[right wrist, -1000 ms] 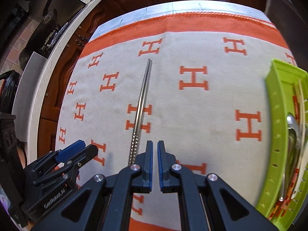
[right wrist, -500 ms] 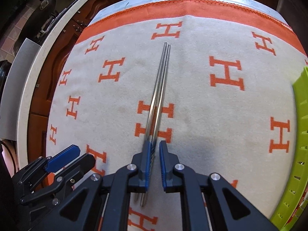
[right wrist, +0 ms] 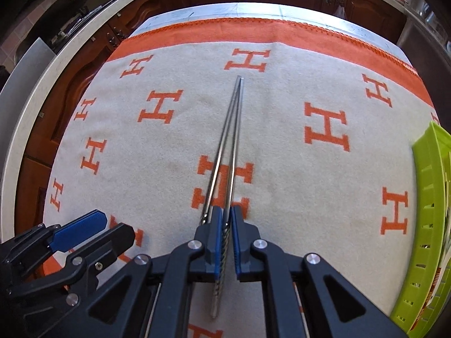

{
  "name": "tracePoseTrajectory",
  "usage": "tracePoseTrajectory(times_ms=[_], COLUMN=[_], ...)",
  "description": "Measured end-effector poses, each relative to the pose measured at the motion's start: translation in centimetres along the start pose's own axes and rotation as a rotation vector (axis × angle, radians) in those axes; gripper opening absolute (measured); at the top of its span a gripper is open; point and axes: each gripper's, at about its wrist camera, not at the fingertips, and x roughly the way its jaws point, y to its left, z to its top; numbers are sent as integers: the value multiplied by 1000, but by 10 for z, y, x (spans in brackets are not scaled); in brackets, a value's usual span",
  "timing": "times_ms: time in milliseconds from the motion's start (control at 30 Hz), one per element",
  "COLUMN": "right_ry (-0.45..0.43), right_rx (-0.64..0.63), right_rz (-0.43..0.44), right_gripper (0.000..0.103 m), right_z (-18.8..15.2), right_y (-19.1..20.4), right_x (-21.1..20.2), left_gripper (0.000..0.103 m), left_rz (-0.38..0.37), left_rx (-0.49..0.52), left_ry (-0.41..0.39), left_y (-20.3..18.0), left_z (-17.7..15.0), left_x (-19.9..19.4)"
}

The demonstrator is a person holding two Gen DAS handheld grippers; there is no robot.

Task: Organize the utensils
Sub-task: 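Grasp one steel chopstick with the right tool while the left tool grasps the other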

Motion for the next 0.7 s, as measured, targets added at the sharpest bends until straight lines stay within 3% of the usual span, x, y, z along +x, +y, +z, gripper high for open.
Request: tracePoseTrajectory(times_ms=[567, 700], right_ry=[-30, -33], right_rx=[178, 190], right_rz=[74, 87], right_gripper=[5, 5], right_z=[-19, -26], right_y=[-73, -83], right_x=[-33, -38], left_gripper=[35, 35], left_rz=[-59, 19], left_rx=[27, 52], left_ry=[-2, -2], left_y=[-55, -66], left_z=[17, 14], left_x=[33, 46])
